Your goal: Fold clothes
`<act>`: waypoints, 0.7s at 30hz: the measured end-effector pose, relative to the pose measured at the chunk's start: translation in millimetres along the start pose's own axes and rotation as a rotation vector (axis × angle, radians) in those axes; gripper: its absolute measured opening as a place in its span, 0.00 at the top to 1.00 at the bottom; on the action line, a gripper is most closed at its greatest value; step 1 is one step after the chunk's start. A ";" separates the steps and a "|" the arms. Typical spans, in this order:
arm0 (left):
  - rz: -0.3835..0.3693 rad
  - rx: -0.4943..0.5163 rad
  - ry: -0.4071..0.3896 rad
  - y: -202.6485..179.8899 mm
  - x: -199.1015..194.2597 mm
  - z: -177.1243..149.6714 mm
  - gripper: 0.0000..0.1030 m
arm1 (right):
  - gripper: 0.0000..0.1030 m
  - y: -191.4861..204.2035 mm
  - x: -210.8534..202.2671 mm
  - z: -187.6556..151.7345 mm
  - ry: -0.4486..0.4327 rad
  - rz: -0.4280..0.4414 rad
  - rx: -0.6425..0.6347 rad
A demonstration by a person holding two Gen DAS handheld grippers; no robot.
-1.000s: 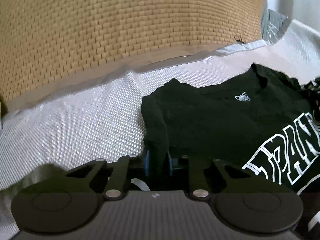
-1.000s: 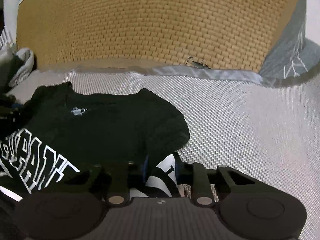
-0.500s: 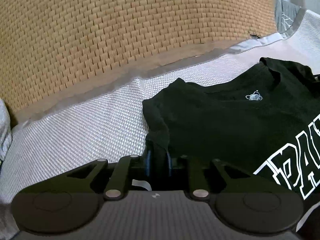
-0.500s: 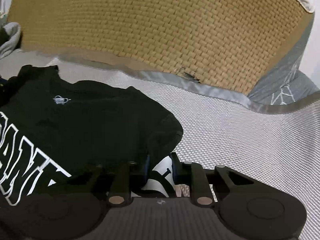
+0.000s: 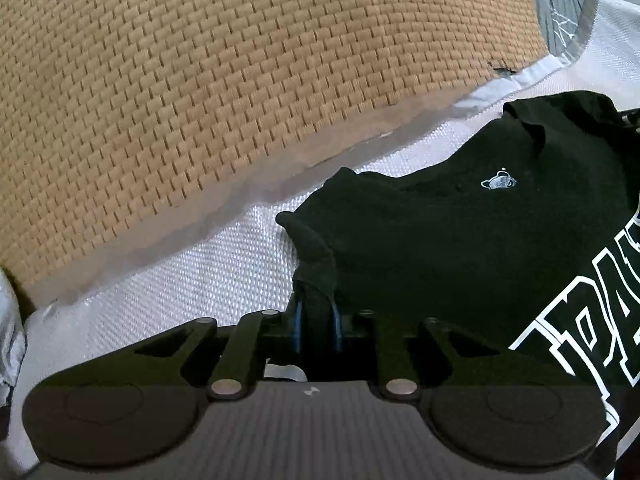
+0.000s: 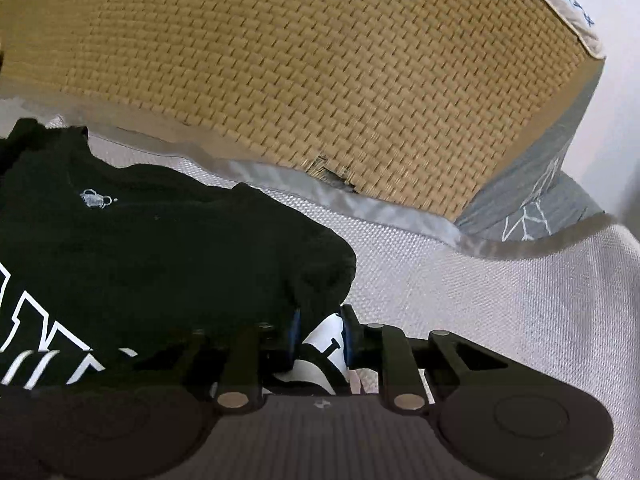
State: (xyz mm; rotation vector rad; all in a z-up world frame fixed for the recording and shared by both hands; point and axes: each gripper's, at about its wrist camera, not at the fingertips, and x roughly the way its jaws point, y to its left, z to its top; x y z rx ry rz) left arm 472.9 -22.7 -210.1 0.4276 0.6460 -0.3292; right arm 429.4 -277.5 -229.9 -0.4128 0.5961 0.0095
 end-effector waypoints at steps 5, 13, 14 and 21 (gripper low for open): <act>0.002 0.014 0.015 0.9 14.0 14.5 0.84 | 0.78 -0.3 16.1 12.2 0.018 -0.028 -0.013; -0.009 -0.030 0.001 8.5 29.3 22.6 0.84 | 0.78 -3.5 35.3 21.4 0.036 -0.045 -0.003; -0.010 -0.034 -0.004 9.4 30.8 22.8 0.84 | 0.78 -3.8 37.7 22.8 0.036 -0.047 -0.005; 0.029 -0.073 -0.069 9.5 40.0 22.3 0.84 | 0.78 -9.5 51.9 32.1 0.032 -0.060 0.037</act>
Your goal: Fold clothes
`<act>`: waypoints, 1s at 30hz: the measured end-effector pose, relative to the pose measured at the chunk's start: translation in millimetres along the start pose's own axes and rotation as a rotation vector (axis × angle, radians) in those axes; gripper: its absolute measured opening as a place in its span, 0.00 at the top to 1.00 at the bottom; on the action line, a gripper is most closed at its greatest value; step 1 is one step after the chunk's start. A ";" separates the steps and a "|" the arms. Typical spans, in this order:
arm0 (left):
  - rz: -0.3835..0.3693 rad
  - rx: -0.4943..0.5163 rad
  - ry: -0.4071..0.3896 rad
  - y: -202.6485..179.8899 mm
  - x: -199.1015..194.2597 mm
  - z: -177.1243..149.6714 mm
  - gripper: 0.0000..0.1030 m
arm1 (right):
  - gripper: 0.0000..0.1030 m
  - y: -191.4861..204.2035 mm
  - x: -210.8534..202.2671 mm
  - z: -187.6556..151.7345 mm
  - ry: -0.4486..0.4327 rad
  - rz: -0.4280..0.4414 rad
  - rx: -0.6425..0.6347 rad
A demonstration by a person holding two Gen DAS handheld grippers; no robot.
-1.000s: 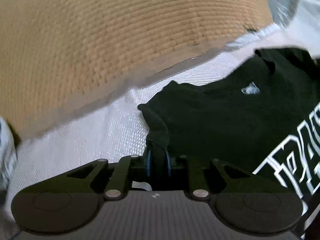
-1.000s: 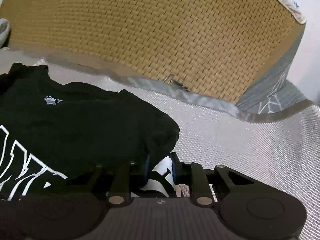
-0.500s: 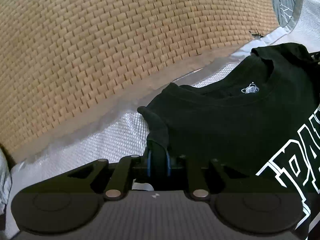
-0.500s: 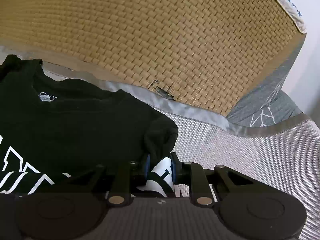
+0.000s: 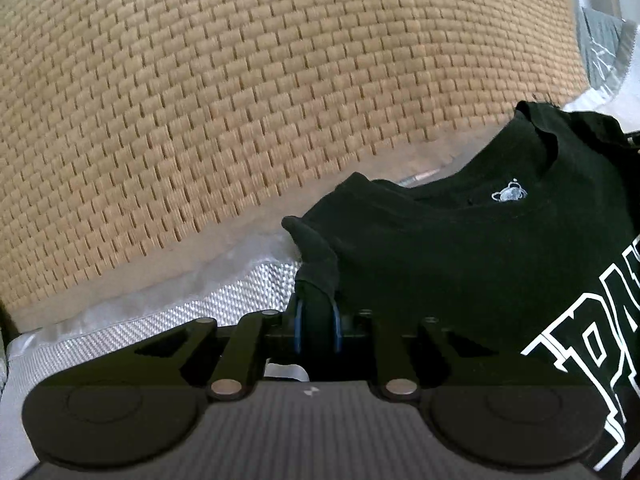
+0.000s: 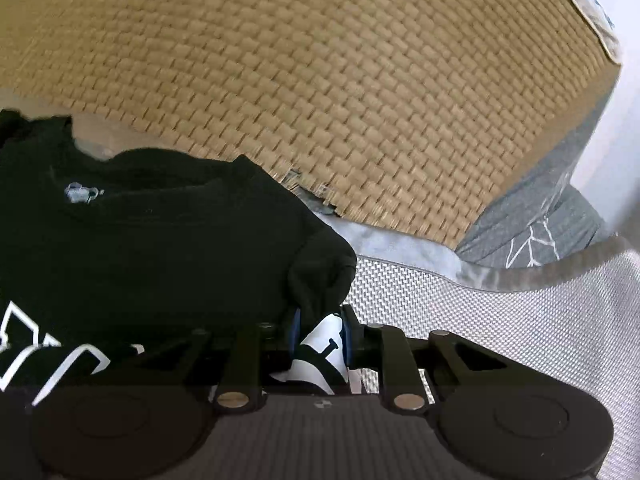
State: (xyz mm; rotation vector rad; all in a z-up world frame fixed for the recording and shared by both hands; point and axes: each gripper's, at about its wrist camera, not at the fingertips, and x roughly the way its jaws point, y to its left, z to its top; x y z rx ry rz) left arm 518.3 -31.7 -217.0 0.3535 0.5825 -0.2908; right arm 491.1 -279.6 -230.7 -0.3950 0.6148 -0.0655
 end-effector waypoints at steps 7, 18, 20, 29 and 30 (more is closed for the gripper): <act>0.012 -0.048 -0.038 4.7 7.3 0.6 0.84 | 0.78 -8.3 7.8 -1.1 -0.012 -0.011 0.118; -0.001 -0.090 -0.042 11.5 26.2 9.9 0.83 | 0.76 -23.5 24.1 3.1 -0.028 -0.008 0.219; -0.009 -0.098 -0.042 13.3 28.3 10.4 0.82 | 0.76 -23.3 27.0 3.8 -0.031 -0.009 0.216; 0.013 -0.068 -0.056 7.4 27.9 8.9 0.82 | 0.67 -24.9 29.5 12.5 0.022 0.011 0.146; 0.010 -0.072 -0.060 8.1 27.6 7.9 0.82 | 0.62 -27.3 28.3 13.1 0.034 0.018 0.149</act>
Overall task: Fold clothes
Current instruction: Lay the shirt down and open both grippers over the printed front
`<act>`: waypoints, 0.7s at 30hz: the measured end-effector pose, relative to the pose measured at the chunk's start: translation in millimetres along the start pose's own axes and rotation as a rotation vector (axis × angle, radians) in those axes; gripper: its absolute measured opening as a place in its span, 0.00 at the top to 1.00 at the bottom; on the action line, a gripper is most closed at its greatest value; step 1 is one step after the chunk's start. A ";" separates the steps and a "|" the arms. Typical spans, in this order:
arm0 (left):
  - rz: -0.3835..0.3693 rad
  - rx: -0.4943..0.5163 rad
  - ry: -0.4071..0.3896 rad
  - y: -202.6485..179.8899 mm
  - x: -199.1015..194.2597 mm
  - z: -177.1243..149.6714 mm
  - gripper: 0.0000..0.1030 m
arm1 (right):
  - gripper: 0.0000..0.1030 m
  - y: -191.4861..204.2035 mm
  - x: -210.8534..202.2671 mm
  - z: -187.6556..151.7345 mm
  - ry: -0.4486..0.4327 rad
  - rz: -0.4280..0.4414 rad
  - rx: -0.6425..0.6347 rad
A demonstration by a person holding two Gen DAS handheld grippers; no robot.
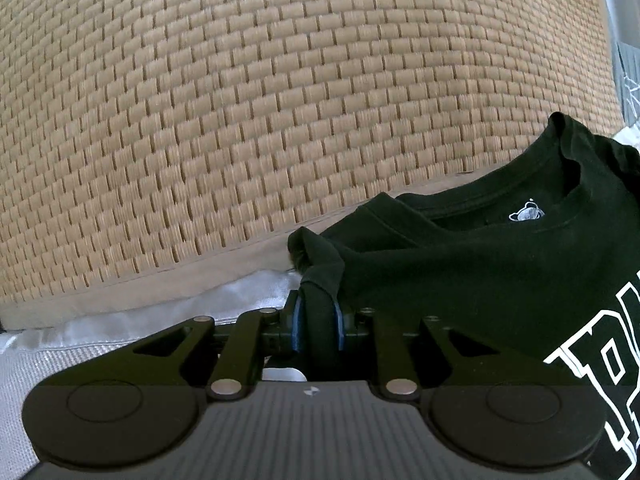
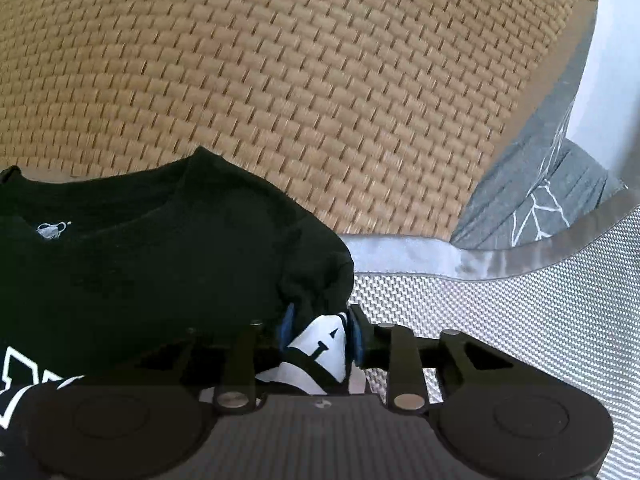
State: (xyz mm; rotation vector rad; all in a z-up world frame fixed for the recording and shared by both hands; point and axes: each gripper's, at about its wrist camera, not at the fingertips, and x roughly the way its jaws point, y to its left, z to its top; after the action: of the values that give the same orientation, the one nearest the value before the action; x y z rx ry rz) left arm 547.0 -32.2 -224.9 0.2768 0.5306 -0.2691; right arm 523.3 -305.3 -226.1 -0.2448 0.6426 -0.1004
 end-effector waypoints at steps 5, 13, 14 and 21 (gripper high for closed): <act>0.002 0.001 -0.009 0.0 -1.4 -1.8 0.82 | 0.56 -15.0 -23.8 -3.4 -0.027 0.058 0.060; 0.015 0.014 -0.014 2.0 -6.1 -2.8 0.81 | 0.53 -0.6 -93.3 -3.7 -0.106 0.197 0.132; 0.019 0.015 -0.014 7.9 -8.6 -3.7 0.81 | 0.53 6.7 -102.3 -4.3 -0.110 0.226 0.126; 0.025 0.029 -0.016 19.1 -12.6 -4.5 0.81 | 0.55 75.7 -151.7 -31.4 -0.002 0.429 -0.008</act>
State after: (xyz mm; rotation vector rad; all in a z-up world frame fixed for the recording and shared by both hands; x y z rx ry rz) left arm 540.6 -10.7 -218.4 0.3088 0.5072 -0.2542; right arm 384.8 -212.8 -181.7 -0.1106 0.6814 0.3146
